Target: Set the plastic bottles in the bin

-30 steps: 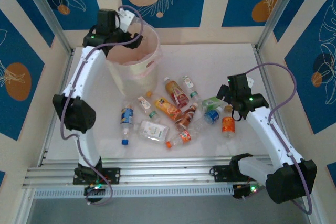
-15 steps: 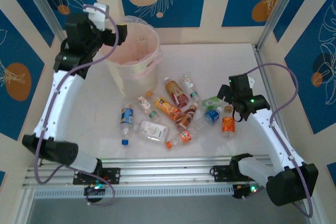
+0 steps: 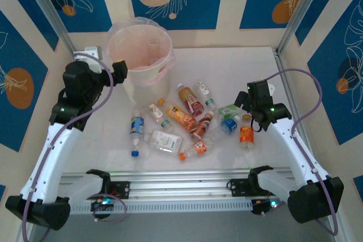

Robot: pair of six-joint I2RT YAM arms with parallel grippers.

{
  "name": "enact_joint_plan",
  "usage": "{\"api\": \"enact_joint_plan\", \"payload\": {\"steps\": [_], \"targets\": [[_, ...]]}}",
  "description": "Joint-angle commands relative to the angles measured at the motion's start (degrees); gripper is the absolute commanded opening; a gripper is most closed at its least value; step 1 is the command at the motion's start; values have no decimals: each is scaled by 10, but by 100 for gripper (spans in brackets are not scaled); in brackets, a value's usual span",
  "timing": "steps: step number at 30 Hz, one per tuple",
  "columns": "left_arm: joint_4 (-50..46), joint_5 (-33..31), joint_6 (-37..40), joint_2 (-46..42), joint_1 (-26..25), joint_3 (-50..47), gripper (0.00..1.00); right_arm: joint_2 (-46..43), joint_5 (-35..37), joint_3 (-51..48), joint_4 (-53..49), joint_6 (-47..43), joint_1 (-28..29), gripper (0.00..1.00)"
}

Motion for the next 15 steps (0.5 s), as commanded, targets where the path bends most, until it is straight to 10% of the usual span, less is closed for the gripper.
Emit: {"api": "enact_joint_plan", "payload": {"steps": [1,15], "targets": [[-34,-17,-42,-26,-5,-38,99,-8,-9,-9,10,1,1,99],[-64,15,-179,-148,-18,-298,95,-3,-11,-4,11,6,5,99]]}}
